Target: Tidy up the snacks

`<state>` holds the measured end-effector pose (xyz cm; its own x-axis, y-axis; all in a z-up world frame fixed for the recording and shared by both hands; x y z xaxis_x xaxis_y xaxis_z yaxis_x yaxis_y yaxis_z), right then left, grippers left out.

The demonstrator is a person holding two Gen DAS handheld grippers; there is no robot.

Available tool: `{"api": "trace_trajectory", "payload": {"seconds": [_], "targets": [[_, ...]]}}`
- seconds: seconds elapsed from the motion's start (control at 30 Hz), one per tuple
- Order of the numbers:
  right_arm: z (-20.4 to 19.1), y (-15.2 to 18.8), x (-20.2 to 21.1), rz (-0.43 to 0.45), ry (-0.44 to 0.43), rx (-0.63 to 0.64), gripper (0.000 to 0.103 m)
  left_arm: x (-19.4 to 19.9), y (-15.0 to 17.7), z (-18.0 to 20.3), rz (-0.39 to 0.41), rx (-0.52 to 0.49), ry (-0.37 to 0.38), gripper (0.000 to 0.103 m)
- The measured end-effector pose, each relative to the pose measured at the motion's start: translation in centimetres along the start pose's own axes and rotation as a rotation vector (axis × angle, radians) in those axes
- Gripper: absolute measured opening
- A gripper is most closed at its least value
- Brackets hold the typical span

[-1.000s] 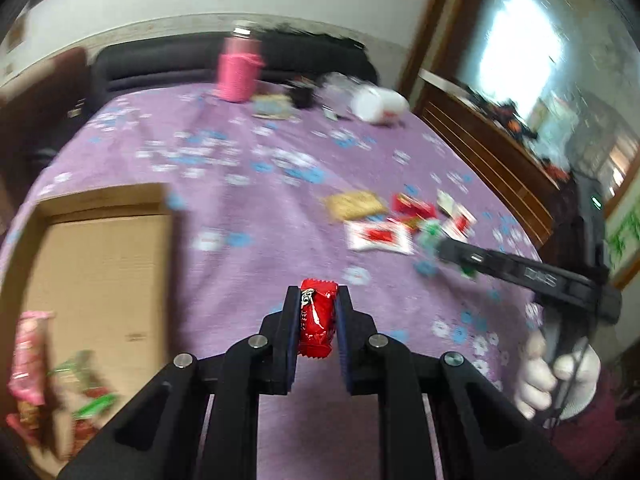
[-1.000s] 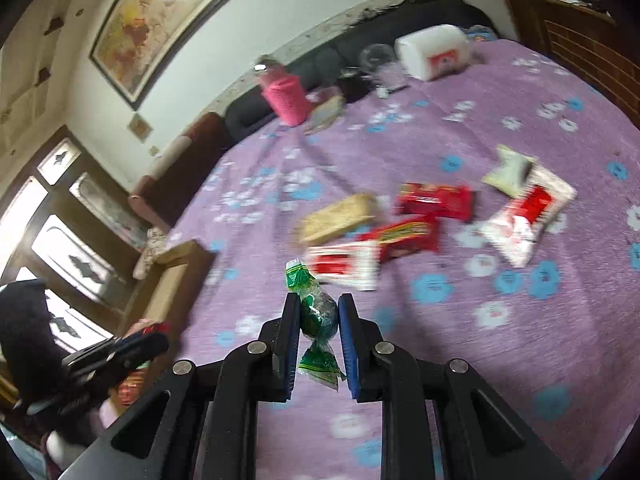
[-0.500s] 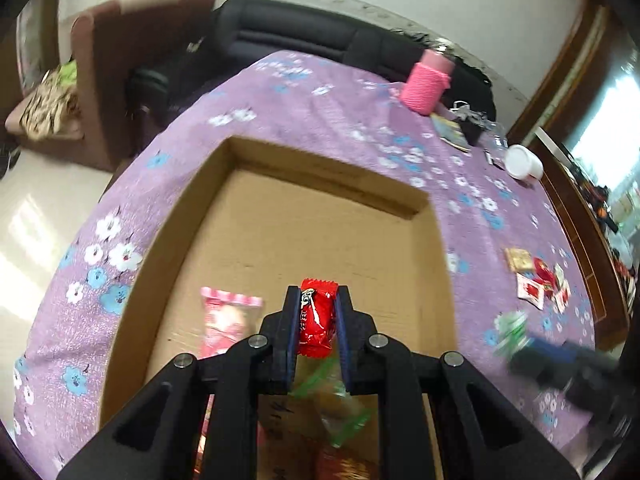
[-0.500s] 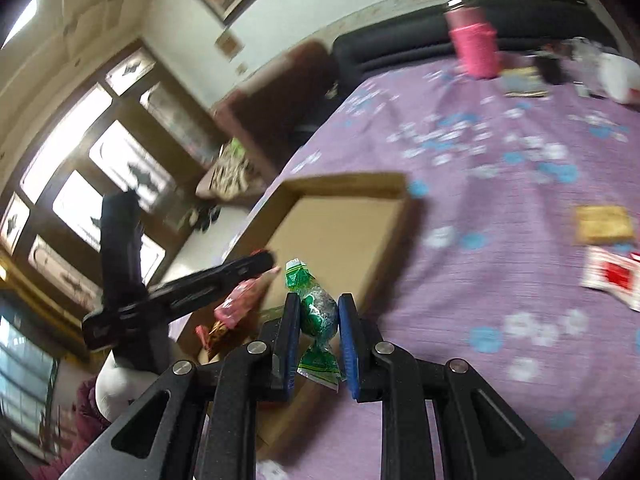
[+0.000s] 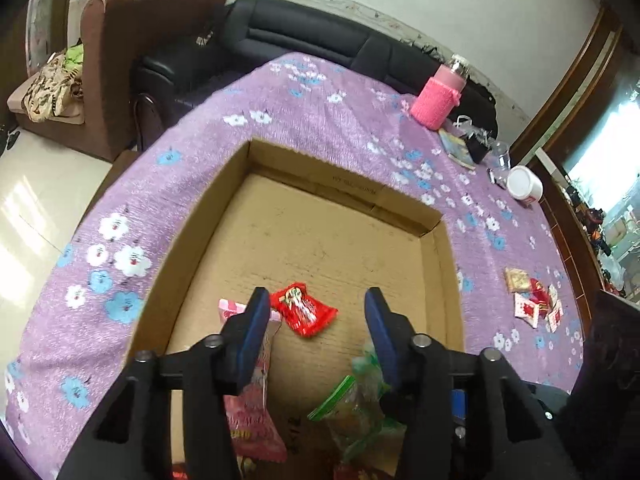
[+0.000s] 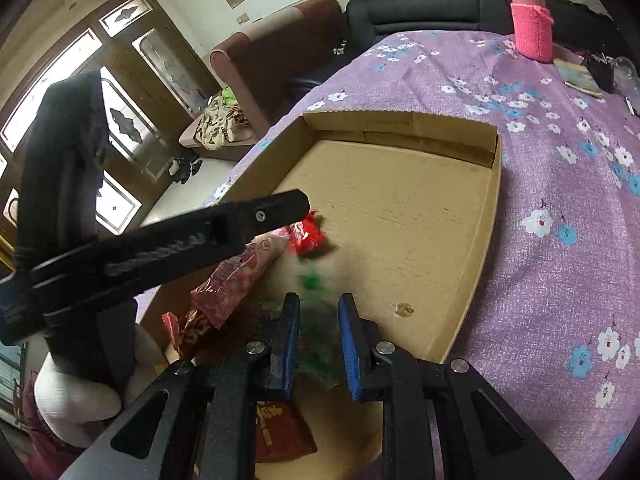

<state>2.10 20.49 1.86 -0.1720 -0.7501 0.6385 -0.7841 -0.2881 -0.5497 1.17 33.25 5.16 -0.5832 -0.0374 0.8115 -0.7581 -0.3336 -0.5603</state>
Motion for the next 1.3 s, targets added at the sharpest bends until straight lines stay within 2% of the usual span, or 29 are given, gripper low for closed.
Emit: {"api": "trace_trajectory", "payload": {"seconds": [0.03, 0.1, 0.2, 0.33, 0.47, 0.57, 0.8, 0.87, 1.17, 1.3], "targets": [[-0.3, 0.1, 0.5, 0.01, 0.01, 0.01, 0.023, 0.8, 0.1, 0.0, 0.011, 0.008, 0.006, 0.05], [-0.4, 0.2, 1.7, 0.029, 0.022, 0.021, 0.024, 2.2, 0.1, -0.1, 0.03, 0.018, 0.008, 0.061], [-0.3, 0.8, 4.6, 0.082, 0.049, 0.032, 0.026, 5.0, 0.3, 0.5, 0.093, 0.02, 0.024, 0.071], [0.6, 1.9, 8.5, 0.172, 0.078, 0.001, 0.036, 7.9, 1.1, 1.9, 0.134, 0.026, 0.064, 0.076], [2.2, 3.9, 12.4, 0.25, 0.098, -0.058, 0.037, 10.6, 2.4, 4.4, 0.166, 0.034, 0.087, 0.085], [3.3, 5.5, 15.3, 0.292, 0.131, -0.088, 0.036, 12.0, 3.4, 6.2, 0.177, 0.035, 0.138, 0.086], [5.2, 8.3, 20.5, 0.386, 0.143, -0.16, 0.04, 13.9, 6.3, 10.6, 0.157, -0.009, 0.215, 0.086], [5.5, 9.1, 21.5, 0.412, 0.143, -0.181, 0.042, 14.2, 7.1, 11.6, 0.149, -0.024, 0.224, 0.086], [5.3, 11.3, 24.6, 0.47, 0.153, -0.202, 0.043, 15.9, 9.4, 14.0, 0.14, -0.067, 0.281, 0.086], [5.0, 11.7, 25.4, 0.483, 0.169, -0.202, 0.043, 16.9, 9.8, 14.2, 0.163, -0.099, 0.263, 0.086]]}}
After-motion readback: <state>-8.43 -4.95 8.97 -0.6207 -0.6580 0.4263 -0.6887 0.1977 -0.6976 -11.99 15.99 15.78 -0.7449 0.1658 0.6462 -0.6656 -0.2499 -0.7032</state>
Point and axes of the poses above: each gripper's, at about its wrist camera, not at the fingertips, and x roughly against the way its jaws point, z to its right, y to its underside, the point moved 3 cm from there along -x, roughly the way its jaws point, and after that the axes turned 13 degrees about -y, right-handed, at the moved point
